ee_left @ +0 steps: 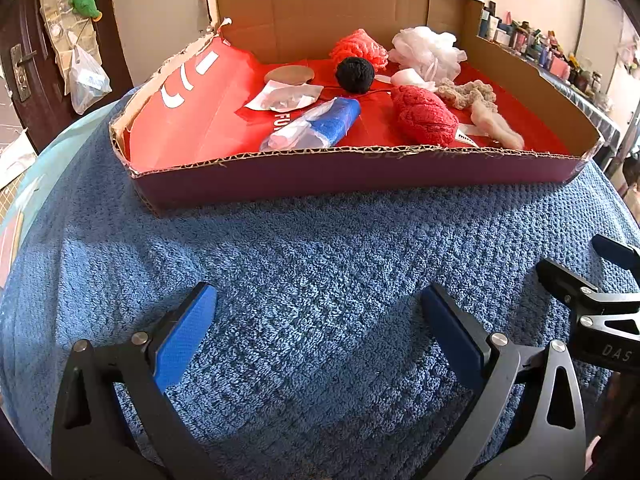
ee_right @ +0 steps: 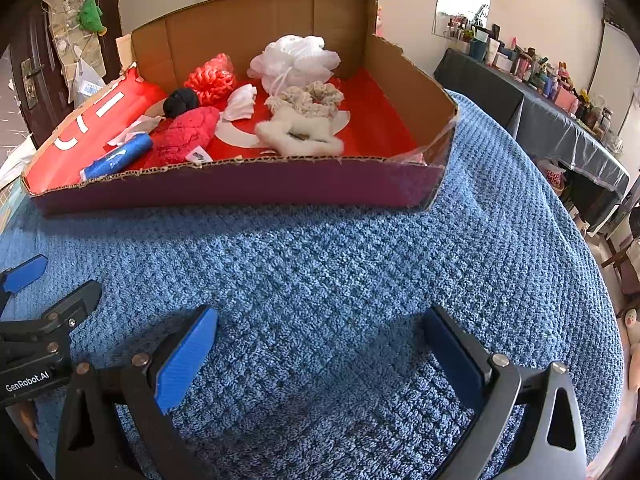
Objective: Organize soft objects
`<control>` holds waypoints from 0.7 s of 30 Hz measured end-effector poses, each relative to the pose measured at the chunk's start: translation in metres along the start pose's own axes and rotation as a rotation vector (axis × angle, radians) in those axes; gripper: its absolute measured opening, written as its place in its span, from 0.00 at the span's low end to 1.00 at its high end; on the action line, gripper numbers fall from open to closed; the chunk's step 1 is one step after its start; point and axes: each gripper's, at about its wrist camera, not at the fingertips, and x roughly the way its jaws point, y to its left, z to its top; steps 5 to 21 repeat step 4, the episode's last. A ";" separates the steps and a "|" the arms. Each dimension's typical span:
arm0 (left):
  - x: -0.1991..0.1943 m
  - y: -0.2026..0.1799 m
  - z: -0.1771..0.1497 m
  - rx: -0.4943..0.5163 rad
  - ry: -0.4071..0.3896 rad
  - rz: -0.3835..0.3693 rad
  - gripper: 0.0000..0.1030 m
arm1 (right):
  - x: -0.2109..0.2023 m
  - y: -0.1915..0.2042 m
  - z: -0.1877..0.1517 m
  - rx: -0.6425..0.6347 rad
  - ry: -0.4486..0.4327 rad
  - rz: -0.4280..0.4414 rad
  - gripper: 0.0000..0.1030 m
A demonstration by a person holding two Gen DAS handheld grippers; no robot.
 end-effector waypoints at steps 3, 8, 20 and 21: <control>0.000 0.000 0.000 0.000 0.000 0.000 1.00 | 0.000 0.000 0.000 0.001 0.000 0.001 1.00; 0.000 0.000 0.000 0.000 0.000 0.000 1.00 | 0.000 0.000 0.000 0.000 0.000 0.000 1.00; 0.000 0.000 0.000 0.000 0.000 0.000 1.00 | 0.000 0.000 0.000 0.000 0.000 0.000 1.00; 0.000 0.000 0.000 0.000 0.000 0.000 1.00 | 0.000 0.000 0.000 0.000 0.000 0.000 1.00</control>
